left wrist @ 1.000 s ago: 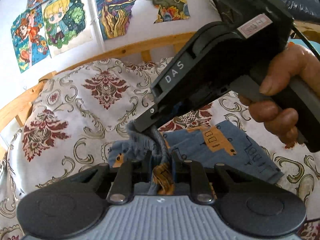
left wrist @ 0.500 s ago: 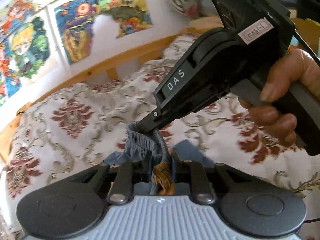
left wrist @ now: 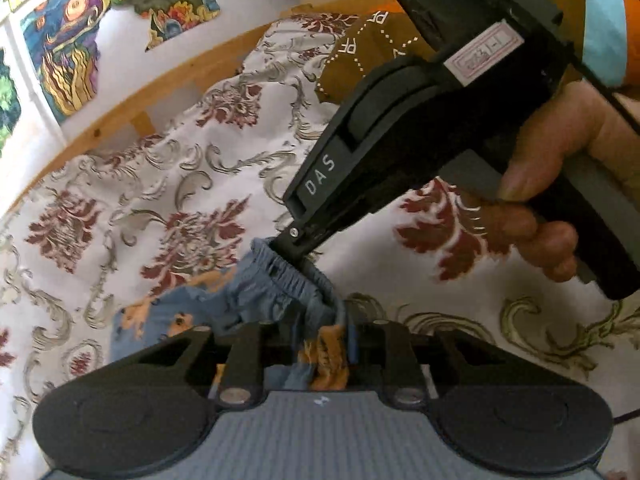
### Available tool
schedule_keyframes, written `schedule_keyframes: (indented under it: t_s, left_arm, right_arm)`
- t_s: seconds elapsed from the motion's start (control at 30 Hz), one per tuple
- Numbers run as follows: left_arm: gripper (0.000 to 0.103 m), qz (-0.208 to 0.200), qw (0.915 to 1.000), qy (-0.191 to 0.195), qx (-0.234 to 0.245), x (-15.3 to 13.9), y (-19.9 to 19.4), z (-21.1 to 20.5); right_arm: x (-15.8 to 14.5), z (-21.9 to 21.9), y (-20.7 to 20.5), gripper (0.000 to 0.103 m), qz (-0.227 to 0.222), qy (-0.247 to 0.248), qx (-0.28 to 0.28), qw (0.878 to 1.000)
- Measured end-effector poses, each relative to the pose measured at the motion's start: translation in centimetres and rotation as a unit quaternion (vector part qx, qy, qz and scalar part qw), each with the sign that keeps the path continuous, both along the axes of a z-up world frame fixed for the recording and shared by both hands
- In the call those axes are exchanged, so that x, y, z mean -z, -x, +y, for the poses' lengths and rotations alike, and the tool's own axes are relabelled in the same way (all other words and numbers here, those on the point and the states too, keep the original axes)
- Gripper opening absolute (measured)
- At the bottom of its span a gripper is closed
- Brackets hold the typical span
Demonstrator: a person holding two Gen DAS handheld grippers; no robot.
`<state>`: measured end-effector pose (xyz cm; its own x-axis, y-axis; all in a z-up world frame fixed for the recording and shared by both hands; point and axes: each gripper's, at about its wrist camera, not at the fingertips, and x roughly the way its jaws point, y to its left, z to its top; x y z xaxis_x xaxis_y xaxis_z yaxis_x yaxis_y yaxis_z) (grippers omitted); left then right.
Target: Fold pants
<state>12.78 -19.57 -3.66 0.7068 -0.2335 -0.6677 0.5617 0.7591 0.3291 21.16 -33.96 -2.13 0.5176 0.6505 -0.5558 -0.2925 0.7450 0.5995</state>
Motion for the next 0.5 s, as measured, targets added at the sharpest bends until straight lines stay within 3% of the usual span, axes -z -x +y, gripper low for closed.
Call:
schedule_keyframes:
  t_s: [0.07, 0.13, 0.2, 0.3, 0.4, 0.5]
  left_arm:
    - [0.037, 0.01, 0.9998, 0.017, 0.003, 0.0, -0.1, 0.2]
    - [0.046, 0.023, 0.9988, 0.043, 0.006, 0.0, 0.1, 0.8]
    - [0.051, 0.039, 0.9958, 0.082, 0.012, -0.5, 0.4, 1.9]
    - [0.069, 0.058, 0.987, 0.15, 0.0, -2.1, 1.5, 4.9]
    - [0.08, 0.048, 0.9796, 0.189, -0.051, -3.3, 2.4, 9.0]
    - [0.087, 0.027, 0.9708, 0.196, -0.136, -3.6, 2.5, 12.7]
  right_arm:
    - [-0.1, 0.1, 0.2, 0.007, -0.005, 0.018, -0.002, 1.0]
    - [-0.4, -0.2, 0.6, 0.023, -0.019, 0.05, 0.005, 0.999]
    - [-1.0, -0.7, 1.1, 0.055, -0.034, 0.081, 0.017, 0.996]
    - [-2.4, -1.0, 2.2, 0.083, -0.067, 0.116, 0.043, 0.99]
    - [-3.6, 0.5, 3.5, 0.102, -0.1, 0.145, 0.064, 0.982]
    - [-4.0, 3.4, 5.2, 0.102, -0.122, 0.186, 0.076, 0.972]
